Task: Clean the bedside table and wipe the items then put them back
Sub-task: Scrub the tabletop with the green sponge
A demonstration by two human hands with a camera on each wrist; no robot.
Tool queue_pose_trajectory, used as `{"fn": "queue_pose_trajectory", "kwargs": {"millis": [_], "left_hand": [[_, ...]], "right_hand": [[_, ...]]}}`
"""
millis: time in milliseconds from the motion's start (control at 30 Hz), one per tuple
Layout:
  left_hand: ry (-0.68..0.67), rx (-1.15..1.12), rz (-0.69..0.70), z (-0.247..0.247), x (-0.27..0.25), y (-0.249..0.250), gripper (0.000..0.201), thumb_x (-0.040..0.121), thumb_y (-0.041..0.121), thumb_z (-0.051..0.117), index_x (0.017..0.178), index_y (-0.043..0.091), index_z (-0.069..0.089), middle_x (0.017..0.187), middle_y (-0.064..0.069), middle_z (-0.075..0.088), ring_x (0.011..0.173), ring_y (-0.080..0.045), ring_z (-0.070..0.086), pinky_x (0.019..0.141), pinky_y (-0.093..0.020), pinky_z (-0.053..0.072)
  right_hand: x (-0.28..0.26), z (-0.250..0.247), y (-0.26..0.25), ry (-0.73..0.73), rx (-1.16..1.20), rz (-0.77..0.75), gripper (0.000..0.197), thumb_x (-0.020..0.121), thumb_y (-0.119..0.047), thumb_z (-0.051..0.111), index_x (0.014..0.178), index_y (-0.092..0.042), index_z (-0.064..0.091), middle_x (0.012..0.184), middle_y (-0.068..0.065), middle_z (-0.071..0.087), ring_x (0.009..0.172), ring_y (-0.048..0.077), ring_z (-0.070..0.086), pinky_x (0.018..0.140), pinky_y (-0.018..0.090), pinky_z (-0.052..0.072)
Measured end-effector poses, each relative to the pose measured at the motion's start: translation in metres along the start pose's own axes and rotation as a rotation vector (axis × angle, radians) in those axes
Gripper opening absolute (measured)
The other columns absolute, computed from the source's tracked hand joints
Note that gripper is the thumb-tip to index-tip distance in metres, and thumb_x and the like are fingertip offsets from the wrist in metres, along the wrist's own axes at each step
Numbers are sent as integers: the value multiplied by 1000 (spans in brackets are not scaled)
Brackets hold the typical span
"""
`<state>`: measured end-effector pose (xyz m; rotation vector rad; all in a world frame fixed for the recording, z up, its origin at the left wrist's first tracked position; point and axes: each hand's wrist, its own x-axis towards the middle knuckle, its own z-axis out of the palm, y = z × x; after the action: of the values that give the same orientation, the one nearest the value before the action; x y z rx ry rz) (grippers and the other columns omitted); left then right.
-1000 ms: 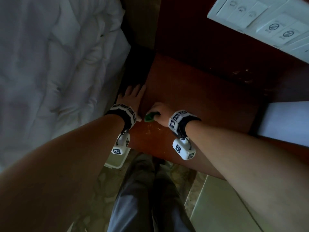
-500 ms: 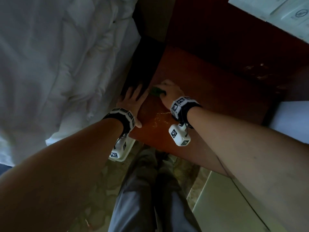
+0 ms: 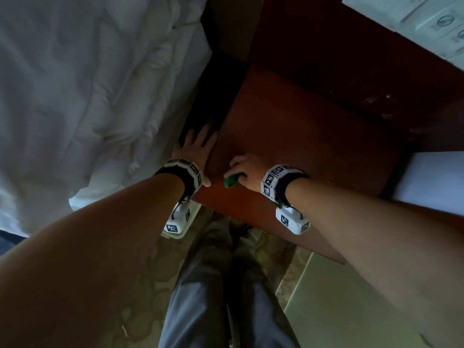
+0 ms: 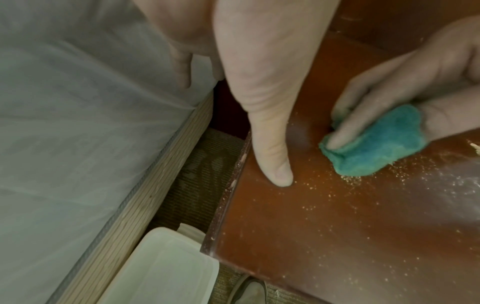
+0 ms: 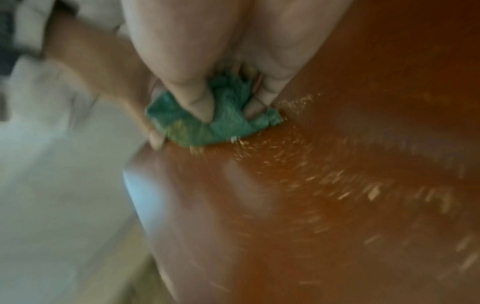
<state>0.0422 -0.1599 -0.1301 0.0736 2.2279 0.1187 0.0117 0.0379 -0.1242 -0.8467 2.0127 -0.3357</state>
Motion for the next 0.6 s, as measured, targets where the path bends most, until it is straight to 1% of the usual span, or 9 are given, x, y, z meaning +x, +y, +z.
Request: {"fn": "queue_pose_trajectory", "kwargs": {"millis": [67, 133, 167, 200, 233, 267, 367, 500, 600], "left_hand": [[12, -23, 6, 2, 0, 0, 149, 51, 50, 90, 148, 38, -23, 159, 0, -23, 147, -35, -5, 113, -63, 16], [22, -30, 20, 3, -1, -2, 148, 52, 50, 89, 146, 43, -25, 159, 0, -23, 147, -36, -4, 113, -64, 16], [27, -27, 25, 4, -1, -2, 147, 53, 50, 89, 146, 44, -25, 159, 1, -22, 147, -37, -4, 112, -64, 17], [34, -23, 28, 5, -1, -3, 146, 53, 51, 89, 146, 44, -24, 159, 1, -22, 147, -37, -4, 112, -65, 17], [36, -19, 31, 6, -1, -3, 146, 53, 51, 89, 146, 44, -24, 159, 1, -21, 147, -37, -4, 112, -65, 17], [33, -14, 35, 6, -1, -3, 147, 52, 50, 89, 146, 43, -24, 160, 1, -20, 147, -37, -5, 111, -66, 17], [15, 0, 50, 9, -1, -5, 151, 49, 48, 91, 146, 42, -26, 160, 1, -17, 147, -36, -6, 110, -68, 16], [2, 32, 38, 9, -1, -6, 153, 47, 51, 91, 145, 43, -28, 161, -1, -15, 148, -36, -4, 110, -67, 17], [6, 36, 27, 7, -3, -3, 153, 48, 53, 90, 145, 42, -27, 161, -1, -14, 147, -37, -4, 110, -67, 19]], "right_hand": [[-3, 0, -1, 63, 205, 64, 34, 91, -11, 56, 117, -29, 70, 126, -5, 57, 115, 16, 53, 95, 24, 41], [-4, -4, -2, 252, 386, 156, 28, 89, -15, 59, 110, -28, 72, 112, -8, 62, 103, 14, 60, 84, 25, 48], [-3, -7, -3, 368, 386, 198, 26, 89, -17, 59, 109, -28, 71, 110, -10, 61, 100, 13, 59, 81, 25, 49], [1, -10, -2, 461, 328, 223, 26, 90, -18, 57, 111, -28, 69, 112, -9, 60, 103, 13, 56, 82, 26, 48], [6, -13, -1, 511, 266, 232, 28, 90, -17, 55, 114, -26, 68, 116, -7, 58, 108, 16, 53, 86, 27, 45], [11, -16, -1, 514, 223, 235, 31, 91, -15, 53, 117, -24, 66, 120, -5, 56, 112, 19, 49, 89, 29, 43], [25, -18, -5, 411, 173, 209, 34, 91, -11, 53, 120, -24, 64, 125, -3, 53, 116, 24, 50, 95, 36, 45], [32, -11, -18, 275, 112, 79, 39, 91, -9, 53, 125, -23, 63, 132, -2, 52, 123, 23, 48, 104, 36, 41], [33, -5, -24, 226, 96, 5, 37, 91, -9, 56, 123, -23, 66, 135, -3, 52, 124, 22, 47, 107, 37, 38]]}}
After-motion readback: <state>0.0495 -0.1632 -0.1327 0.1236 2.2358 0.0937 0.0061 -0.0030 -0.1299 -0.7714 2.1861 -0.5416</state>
